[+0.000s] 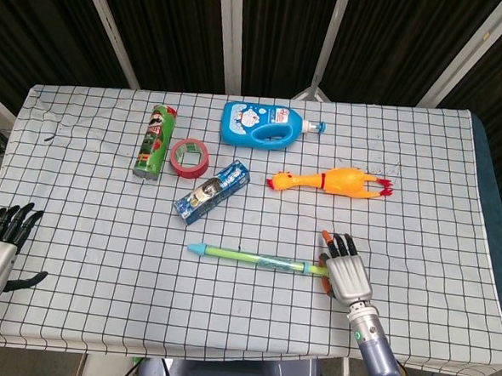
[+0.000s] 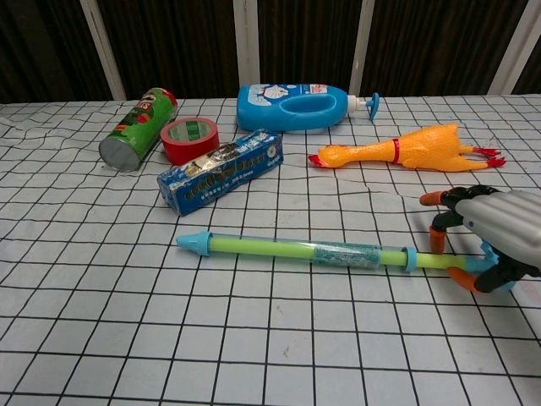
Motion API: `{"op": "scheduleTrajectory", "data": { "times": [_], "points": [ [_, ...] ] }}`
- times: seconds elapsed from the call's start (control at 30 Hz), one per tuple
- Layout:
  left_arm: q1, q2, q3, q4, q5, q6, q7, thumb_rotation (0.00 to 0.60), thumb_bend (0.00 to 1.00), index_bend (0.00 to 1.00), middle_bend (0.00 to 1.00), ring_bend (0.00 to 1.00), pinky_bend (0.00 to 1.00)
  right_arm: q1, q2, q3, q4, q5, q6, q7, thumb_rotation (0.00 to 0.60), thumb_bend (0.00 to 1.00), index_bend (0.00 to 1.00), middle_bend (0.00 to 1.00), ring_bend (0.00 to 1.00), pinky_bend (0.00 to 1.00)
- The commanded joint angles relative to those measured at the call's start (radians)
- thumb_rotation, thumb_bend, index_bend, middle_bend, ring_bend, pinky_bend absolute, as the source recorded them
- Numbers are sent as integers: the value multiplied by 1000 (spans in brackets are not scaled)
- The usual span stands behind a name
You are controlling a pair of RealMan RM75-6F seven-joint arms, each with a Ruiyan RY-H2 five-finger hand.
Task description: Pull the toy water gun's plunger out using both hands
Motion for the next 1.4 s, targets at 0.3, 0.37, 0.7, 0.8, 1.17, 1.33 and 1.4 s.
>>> {"op": "scheduleTrajectory", "data": {
  "times": [0.3,0.37,0.7,0.8,1.17,1.33,1.4],
  "points": [
    [-1,-1,-1,2,-1,0,0,600,45,0,0,0,0,10,-7,-16,8,22,11,-19,600,475,463,113,0,0],
    [-1,-1,-1,3,0,1,1,600,45,0,0,0,0,12,-7,-18,14,20,15,-18,600,475,463,113,0,0],
    [-1,-1,-1,2,-5,-2,4,600,45,0,0,0,0,22,1,-25,22,60,13,-35,600,482,500,133,0,0],
    [0,-2,-1,4,-4,-1,4,600,45,0,0,0,0,23,2,-28,22,62,18,-33,600,491,579,177,0,0],
    [-2,5,-5,-21,-11,-4,10,600,50,0,0,0,0,32,33,-24,-15,8,50,15,600,501,716,254,0,0],
    [-10,14,-6,-54,-12,-16,26,600,70,0,0,0,0,34,53,-21,-45,-3,59,22,600,501,716,254,0,0],
    [-19,22,-13,-88,-12,-24,44,600,92,1,0,0,0,33,63,-20,-59,-7,64,29,600,501,716,254,0,0]
  ]
}}
